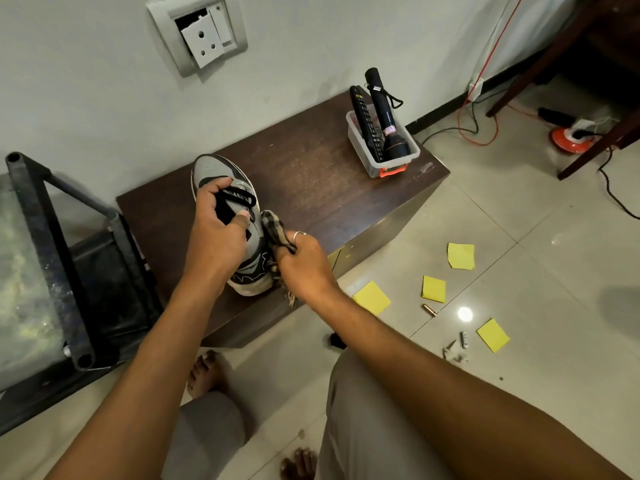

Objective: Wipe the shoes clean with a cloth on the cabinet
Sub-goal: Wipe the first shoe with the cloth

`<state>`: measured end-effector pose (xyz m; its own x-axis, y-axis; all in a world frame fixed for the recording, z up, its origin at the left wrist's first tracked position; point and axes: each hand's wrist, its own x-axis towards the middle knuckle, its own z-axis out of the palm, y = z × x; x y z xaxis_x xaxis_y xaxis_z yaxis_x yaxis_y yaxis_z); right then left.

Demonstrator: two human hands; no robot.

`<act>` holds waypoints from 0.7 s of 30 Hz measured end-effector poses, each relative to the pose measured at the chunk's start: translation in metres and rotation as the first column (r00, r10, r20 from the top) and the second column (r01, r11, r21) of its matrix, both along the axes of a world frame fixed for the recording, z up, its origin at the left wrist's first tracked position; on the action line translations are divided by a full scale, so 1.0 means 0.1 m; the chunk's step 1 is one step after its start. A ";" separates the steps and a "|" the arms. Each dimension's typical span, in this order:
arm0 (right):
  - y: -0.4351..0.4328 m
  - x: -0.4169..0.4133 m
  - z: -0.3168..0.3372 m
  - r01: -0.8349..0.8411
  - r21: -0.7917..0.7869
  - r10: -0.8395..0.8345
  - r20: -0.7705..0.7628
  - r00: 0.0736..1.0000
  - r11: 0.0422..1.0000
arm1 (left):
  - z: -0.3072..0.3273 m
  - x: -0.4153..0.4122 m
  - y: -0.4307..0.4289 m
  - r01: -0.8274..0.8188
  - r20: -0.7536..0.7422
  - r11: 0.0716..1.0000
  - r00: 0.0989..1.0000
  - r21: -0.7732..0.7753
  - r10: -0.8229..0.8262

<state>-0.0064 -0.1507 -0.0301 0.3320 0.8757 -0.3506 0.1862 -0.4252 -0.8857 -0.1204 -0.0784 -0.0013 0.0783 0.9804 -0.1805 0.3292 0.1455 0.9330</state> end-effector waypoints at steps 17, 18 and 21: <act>-0.32 -0.21 -0.03 0.082 0.068 -0.080 -0.030 0.996 0.994 | 0.01 -0.03 -0.01 0.019 -0.042 0.999 0.999 -0.027 -0.020; -0.21 -0.20 -0.01 0.124 0.066 -0.121 -0.045 0.992 0.990 | 0.01 -0.03 0.00 0.019 -0.043 0.999 0.999 -0.026 -0.020; -0.10 -0.28 0.01 0.081 0.082 -0.081 -0.005 0.997 0.993 | 0.01 -0.07 0.02 0.021 -0.011 1.000 1.000 -0.015 -0.021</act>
